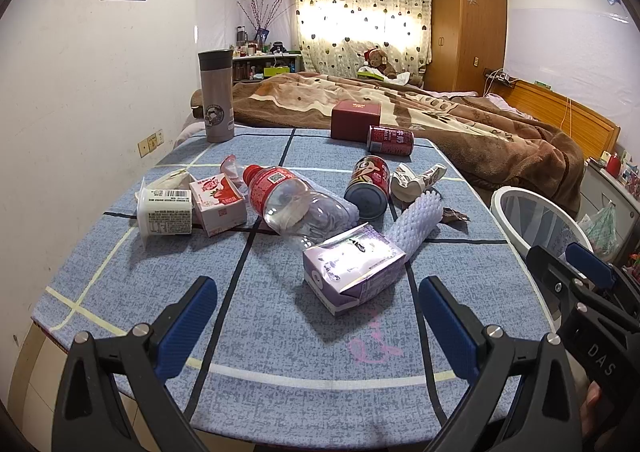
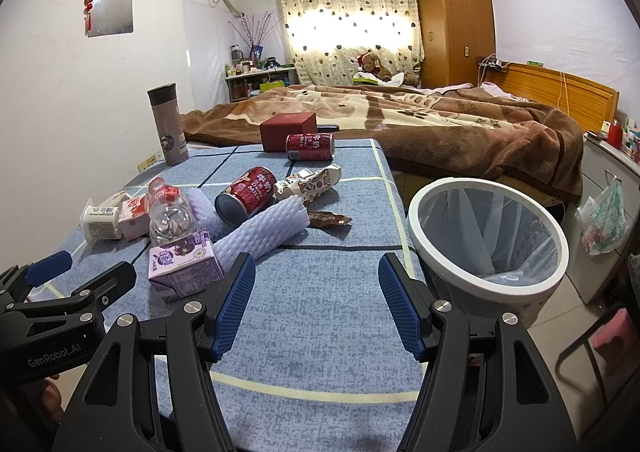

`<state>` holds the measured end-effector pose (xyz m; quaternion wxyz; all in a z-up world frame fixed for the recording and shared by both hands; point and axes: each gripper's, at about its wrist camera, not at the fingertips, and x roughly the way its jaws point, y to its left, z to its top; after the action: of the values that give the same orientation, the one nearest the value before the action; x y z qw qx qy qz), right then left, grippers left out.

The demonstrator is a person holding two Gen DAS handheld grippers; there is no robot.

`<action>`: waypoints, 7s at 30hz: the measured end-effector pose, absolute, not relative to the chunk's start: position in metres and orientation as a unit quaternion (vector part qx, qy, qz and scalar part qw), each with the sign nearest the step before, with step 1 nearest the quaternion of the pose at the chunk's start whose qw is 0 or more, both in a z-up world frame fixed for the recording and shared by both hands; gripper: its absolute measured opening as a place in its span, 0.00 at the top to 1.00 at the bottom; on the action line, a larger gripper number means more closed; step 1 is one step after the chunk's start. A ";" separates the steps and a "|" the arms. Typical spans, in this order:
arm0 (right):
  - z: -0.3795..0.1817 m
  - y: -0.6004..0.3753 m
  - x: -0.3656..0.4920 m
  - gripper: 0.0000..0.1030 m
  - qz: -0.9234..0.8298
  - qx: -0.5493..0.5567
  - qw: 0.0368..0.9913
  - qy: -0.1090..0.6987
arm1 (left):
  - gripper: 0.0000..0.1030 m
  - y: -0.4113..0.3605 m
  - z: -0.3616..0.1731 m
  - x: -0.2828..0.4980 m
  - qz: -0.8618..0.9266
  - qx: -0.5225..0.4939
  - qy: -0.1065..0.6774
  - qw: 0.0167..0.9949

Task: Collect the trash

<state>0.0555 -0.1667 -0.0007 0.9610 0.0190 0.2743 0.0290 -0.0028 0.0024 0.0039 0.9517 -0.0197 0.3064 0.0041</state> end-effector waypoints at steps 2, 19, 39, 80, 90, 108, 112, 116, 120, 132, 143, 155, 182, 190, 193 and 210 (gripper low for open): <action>-0.001 -0.167 0.055 0.36 0.029 0.019 0.961 0.275 | 0.01 0.002 0.004 -0.003 0.004 -0.019 0.306 0.952; -0.001 -0.167 0.055 0.36 0.028 0.020 0.961 0.274 | 0.01 0.003 0.004 -0.003 0.004 -0.020 0.306 0.952; -0.006 -0.168 0.068 0.36 0.019 0.019 0.957 0.290 | 0.01 0.012 -0.010 0.014 -0.053 -0.029 0.337 0.940; -0.032 -0.124 0.153 0.36 0.054 0.051 0.921 0.383 | 0.32 0.043 -0.039 0.069 -0.113 -0.029 0.388 0.914; -0.037 -0.112 0.178 0.36 0.051 0.091 0.902 0.418 | 0.32 0.062 -0.040 0.068 -0.084 -0.055 0.389 0.916; -0.040 -0.126 0.162 0.68 0.058 0.058 0.894 0.441 | 0.32 0.059 -0.039 0.079 -0.101 -0.060 0.402 0.908; -0.039 -0.131 0.159 0.69 0.064 0.051 0.896 0.437 | 0.34 0.054 -0.040 0.082 -0.105 -0.062 0.406 0.906; -0.038 -0.135 0.155 0.76 0.071 0.049 0.898 0.432 | 0.41 0.049 -0.040 0.081 -0.110 -0.059 0.403 0.907; -0.037 -0.136 0.148 0.77 0.081 0.045 0.901 0.425 | 0.42 0.044 -0.039 0.079 -0.110 -0.055 0.401 0.908; -0.025 -0.141 0.135 0.79 0.092 0.034 0.913 0.397 | 0.42 0.034 -0.023 0.072 -0.112 -0.053 0.381 0.916; -0.002 -0.175 0.125 0.79 0.078 0.059 0.927 0.361 | 0.42 -0.007 0.009 0.079 -0.151 -0.042 0.354 0.922; 0.005 -0.229 0.125 0.79 0.026 0.069 0.935 0.348 | 0.42 -0.081 0.024 0.105 -0.224 -0.029 0.354 0.908; -0.024 -0.346 0.139 0.79 -0.071 0.098 0.914 0.388 | 0.41 -0.243 0.005 0.143 -0.311 0.026 0.386 0.868; -0.035 -0.360 0.145 0.78 -0.083 0.104 0.905 0.405 | 0.42 -0.257 0.000 0.147 -0.313 0.036 0.392 0.865; -0.038 -0.364 0.146 0.78 -0.081 0.108 0.903 0.408 | 0.41 -0.259 -0.001 0.149 -0.313 0.035 0.396 0.863; -0.032 -0.358 0.136 0.63 -0.081 0.110 0.911 0.389 | 0.27 -0.234 0.008 0.139 -0.294 0.019 0.392 0.872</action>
<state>0.1356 -0.3582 -0.0316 0.9108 0.1100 0.3895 -0.0810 0.1392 -0.2337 0.0083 0.8717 0.0187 0.3917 -0.2939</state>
